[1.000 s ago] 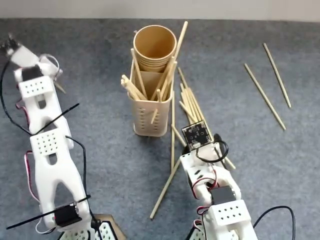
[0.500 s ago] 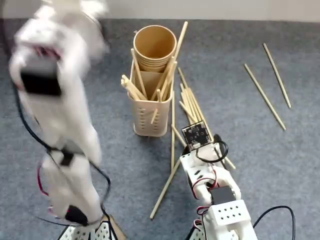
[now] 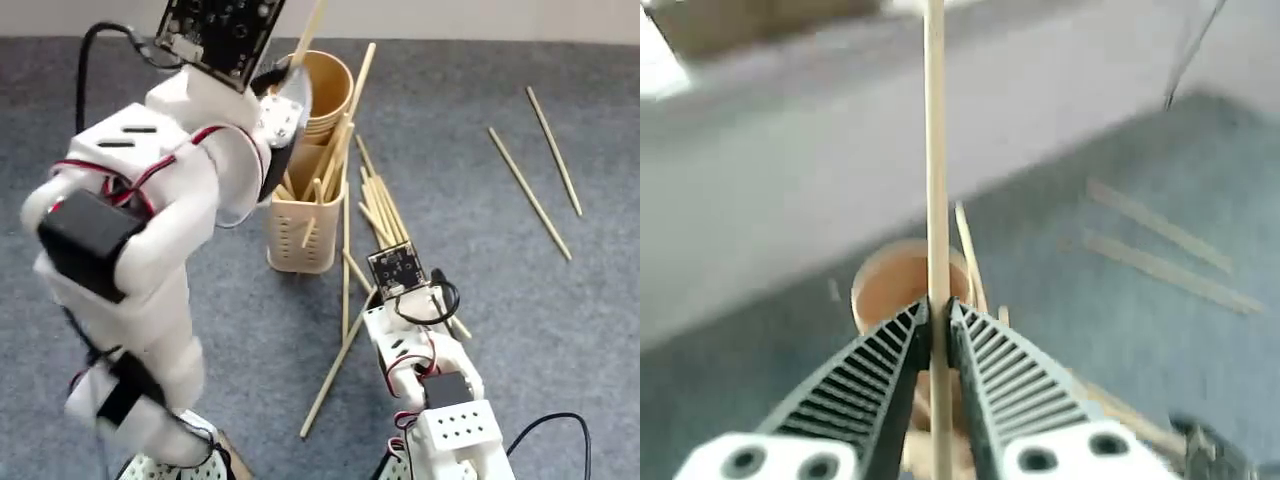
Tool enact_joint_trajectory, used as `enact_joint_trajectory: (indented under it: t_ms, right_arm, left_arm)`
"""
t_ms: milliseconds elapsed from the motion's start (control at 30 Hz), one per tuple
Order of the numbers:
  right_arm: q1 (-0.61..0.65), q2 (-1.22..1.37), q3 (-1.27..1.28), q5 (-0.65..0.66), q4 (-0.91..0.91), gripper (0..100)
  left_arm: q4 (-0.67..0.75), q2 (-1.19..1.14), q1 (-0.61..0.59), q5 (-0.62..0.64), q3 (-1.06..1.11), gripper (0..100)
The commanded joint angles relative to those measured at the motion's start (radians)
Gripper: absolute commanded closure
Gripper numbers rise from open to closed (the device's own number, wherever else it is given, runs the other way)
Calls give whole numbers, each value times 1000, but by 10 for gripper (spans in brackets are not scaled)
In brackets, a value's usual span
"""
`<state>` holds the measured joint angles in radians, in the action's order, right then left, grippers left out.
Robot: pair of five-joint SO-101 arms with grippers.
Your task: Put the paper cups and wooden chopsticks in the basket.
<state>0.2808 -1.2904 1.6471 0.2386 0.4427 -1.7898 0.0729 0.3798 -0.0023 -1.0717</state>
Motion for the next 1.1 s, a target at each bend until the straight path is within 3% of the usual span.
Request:
enact_joint_trajectory:
  t_ms: [0,233,367,667,767,933,1067]
  right_arm:
    - [-10,-13,-7,15,-12,687]
    - [-10,-13,-5,15,-15,687]
    - [-5,-13,-4,15,-15,687]
    - [-7,-13,-1,15,-15,687]
    - [-7,-13,-1,17,-15,687]
    - [-5,-13,-1,49,-16,687]
    - [-4,-13,1,60,-16,687]
  left_arm:
    - [127,216,12,29,587,995]
    - [862,476,-15,31,1176,995]
    - [1115,458,-35,37,1256,995]
    - [1339,400,-50,38,1483,992]
    - [1347,401,-50,38,1549,955]
    - [1343,403,-59,38,1555,795]
    - [1344,441,-59,38,1529,827]
